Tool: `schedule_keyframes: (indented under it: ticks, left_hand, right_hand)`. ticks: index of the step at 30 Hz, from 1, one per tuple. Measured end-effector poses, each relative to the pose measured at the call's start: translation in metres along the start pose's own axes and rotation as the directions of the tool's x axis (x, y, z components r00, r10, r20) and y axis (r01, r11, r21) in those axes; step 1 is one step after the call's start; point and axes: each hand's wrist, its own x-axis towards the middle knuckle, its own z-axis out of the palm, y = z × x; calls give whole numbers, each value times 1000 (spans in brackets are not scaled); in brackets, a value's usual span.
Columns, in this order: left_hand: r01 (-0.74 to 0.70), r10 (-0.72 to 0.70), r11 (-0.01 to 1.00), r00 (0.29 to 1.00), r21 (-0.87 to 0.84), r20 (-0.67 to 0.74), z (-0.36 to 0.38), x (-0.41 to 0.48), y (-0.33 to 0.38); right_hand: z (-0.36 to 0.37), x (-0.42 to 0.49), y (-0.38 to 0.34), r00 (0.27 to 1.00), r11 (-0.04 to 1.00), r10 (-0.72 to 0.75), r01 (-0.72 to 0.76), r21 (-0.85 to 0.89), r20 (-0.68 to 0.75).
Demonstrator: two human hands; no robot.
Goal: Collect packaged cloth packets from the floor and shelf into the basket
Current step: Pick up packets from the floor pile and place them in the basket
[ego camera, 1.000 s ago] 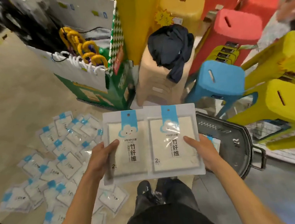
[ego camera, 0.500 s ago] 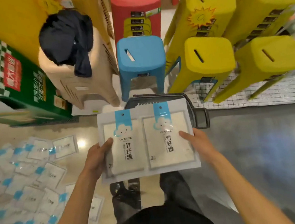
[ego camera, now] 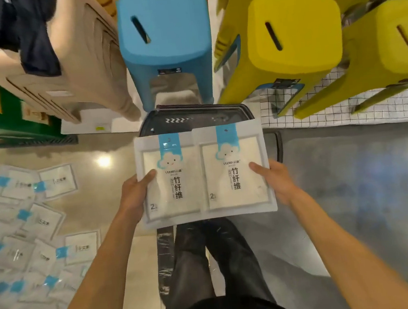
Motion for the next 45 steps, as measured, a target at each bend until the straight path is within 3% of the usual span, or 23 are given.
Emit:
schedule_keyframes:
  ticks: [12,25,29,34,37,45]
  left_hand:
    - [81,-83,992,996,100,11,57,219,-76]
    - [144,-140,988,988,59,-69,106,425,-167]
    - [153,-116,972,973,180,-198,113,459,-187]
    - [72,19,949,959,308,-283,111,482,-201]
    - [83,14,932,965,352,-263,111,488,-201]
    - [112,3,914,959,389,-284,111,495,-203]
  right_hand:
    - [19,217,100,991,993,113,-116,-31,-69]
    - [48,418,194,981,983,180,-176,55,-72]
    - [57,453,216,968,981,187,-176,81,-166]
    - [66,472,228,941,991,104,-126,-46,-321]
    - [71,482,231,915,981,36,-108,-160,-402]
    - [78,484,231,906,954,14,-139,-267,-423]
